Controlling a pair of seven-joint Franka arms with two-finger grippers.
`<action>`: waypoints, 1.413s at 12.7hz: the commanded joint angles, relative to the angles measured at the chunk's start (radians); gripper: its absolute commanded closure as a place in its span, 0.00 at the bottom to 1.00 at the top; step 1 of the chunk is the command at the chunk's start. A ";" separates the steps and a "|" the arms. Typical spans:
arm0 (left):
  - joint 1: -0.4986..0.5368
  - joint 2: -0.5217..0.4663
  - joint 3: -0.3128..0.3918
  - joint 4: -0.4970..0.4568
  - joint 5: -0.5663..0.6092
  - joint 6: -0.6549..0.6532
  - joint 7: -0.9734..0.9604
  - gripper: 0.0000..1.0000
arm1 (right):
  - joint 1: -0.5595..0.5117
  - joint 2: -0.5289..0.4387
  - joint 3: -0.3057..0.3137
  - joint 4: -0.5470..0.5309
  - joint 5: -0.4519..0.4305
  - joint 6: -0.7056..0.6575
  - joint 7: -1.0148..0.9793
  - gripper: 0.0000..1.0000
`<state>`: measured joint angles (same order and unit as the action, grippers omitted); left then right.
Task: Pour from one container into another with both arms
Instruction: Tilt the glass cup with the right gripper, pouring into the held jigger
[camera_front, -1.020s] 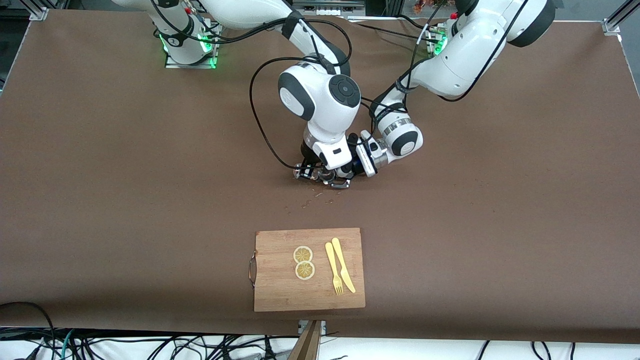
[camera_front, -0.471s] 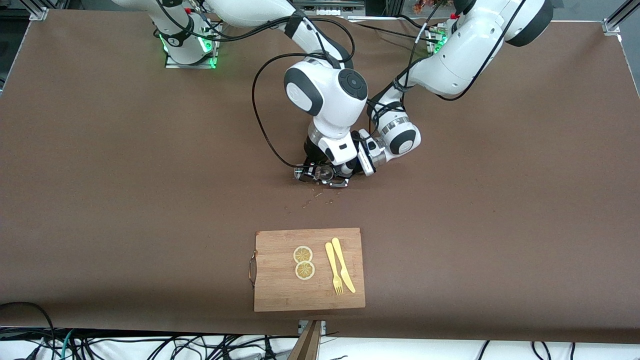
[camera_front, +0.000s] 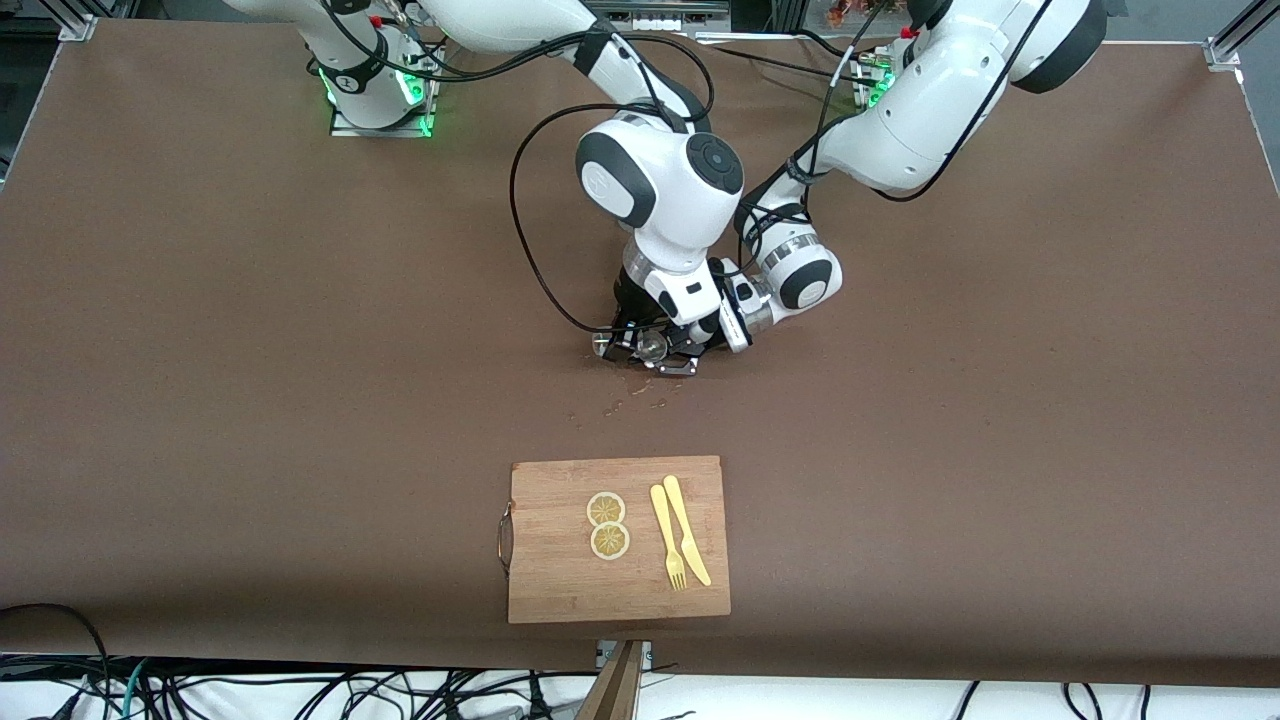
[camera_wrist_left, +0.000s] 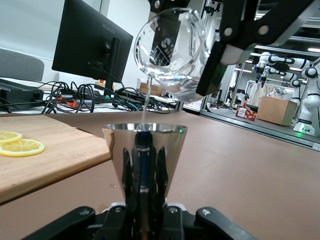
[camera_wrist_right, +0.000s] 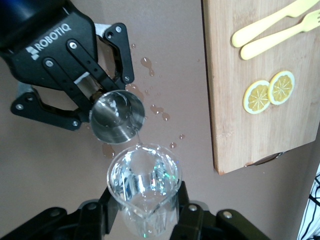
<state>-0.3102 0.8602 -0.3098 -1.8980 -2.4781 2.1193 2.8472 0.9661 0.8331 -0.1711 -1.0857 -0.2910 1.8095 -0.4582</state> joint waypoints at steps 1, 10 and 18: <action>0.006 -0.020 -0.020 -0.041 -0.096 -0.002 0.354 1.00 | 0.014 0.017 -0.007 0.036 -0.020 -0.031 0.000 0.85; 0.005 -0.020 -0.018 -0.038 -0.104 -0.002 0.354 1.00 | 0.013 0.014 0.007 0.036 -0.033 -0.038 0.001 0.85; 0.006 -0.020 -0.018 -0.038 -0.104 -0.001 0.353 1.00 | -0.091 -0.034 0.050 0.035 0.194 0.014 -0.068 0.83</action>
<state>-0.3115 0.8595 -0.3069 -1.8982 -2.4809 2.1213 2.8472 0.9244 0.8257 -0.1485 -1.0613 -0.1708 1.8210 -0.4726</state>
